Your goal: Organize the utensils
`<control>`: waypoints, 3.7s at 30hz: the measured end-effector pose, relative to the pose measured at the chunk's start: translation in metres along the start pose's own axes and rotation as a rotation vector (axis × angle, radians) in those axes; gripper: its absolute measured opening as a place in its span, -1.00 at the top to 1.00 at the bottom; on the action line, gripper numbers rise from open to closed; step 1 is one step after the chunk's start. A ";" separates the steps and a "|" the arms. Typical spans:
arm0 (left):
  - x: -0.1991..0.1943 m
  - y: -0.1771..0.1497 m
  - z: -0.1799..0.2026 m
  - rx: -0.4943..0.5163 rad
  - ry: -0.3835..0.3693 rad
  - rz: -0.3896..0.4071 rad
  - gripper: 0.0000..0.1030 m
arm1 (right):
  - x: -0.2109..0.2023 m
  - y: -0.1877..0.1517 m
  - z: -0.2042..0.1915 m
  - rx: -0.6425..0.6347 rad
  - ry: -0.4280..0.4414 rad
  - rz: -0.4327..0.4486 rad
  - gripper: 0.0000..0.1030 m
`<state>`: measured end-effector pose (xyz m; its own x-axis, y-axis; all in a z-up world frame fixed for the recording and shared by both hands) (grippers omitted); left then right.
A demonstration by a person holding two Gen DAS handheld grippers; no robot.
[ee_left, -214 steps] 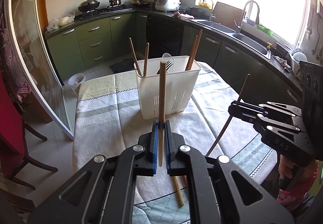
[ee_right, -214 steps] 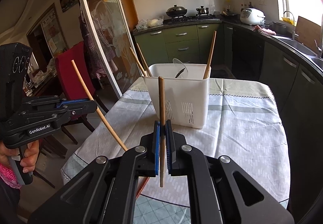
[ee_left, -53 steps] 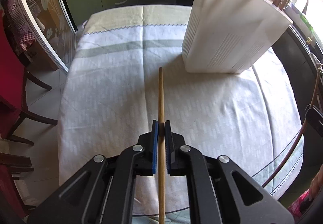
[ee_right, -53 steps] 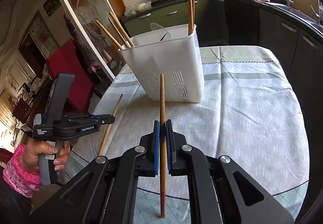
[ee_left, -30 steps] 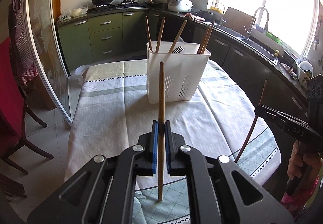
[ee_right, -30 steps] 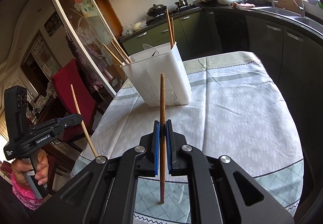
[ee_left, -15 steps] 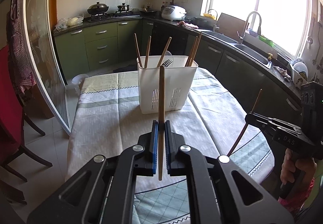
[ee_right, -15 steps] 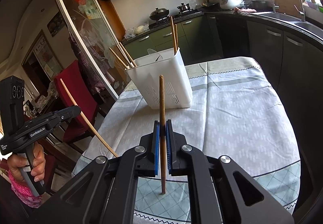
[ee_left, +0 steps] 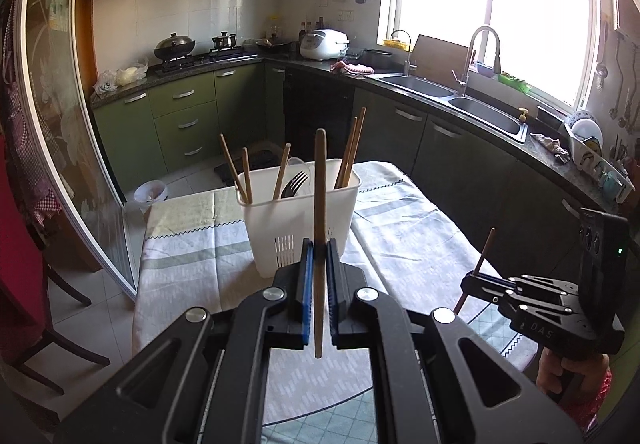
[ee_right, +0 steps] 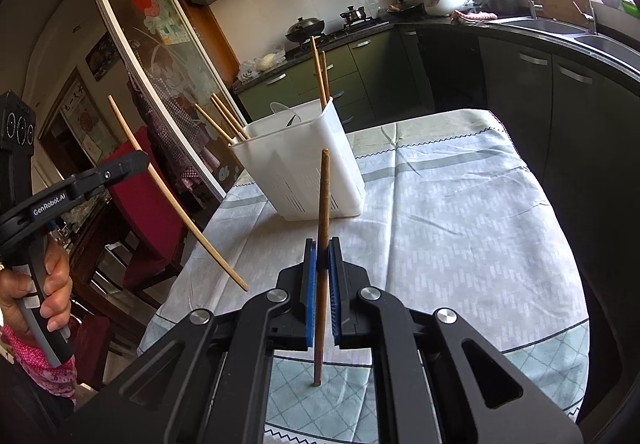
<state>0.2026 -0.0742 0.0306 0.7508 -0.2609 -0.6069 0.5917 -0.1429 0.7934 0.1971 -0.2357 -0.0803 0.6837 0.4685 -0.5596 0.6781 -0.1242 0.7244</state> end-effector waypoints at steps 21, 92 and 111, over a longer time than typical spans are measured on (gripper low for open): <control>-0.019 0.132 0.022 0.021 0.004 0.148 0.88 | -0.050 0.105 -0.045 -0.201 -0.012 0.144 0.87; -0.022 -0.079 -0.035 -0.159 0.193 0.206 -0.87 | 0.050 0.046 -0.033 -0.219 -0.164 0.186 -0.44; -0.089 -0.124 -0.028 -0.184 0.262 0.241 -0.87 | -0.065 -0.049 -0.034 -0.276 -0.226 0.294 -0.91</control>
<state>0.0707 -0.0068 -0.0147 0.9100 -0.0100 -0.4144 0.4140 0.0727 0.9074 0.1103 -0.2298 -0.0659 0.8985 0.2424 -0.3660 0.3704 0.0289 0.9284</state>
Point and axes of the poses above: each gripper's, at about its wrist camera, not at the fingertips, and x roughly the way its jaws point, z to its right, y to its top, the point moved 5 cm from there along x, roughly the way its jaws point, and after that the axes turned 1 degree about -y, right-handed, at the moved point
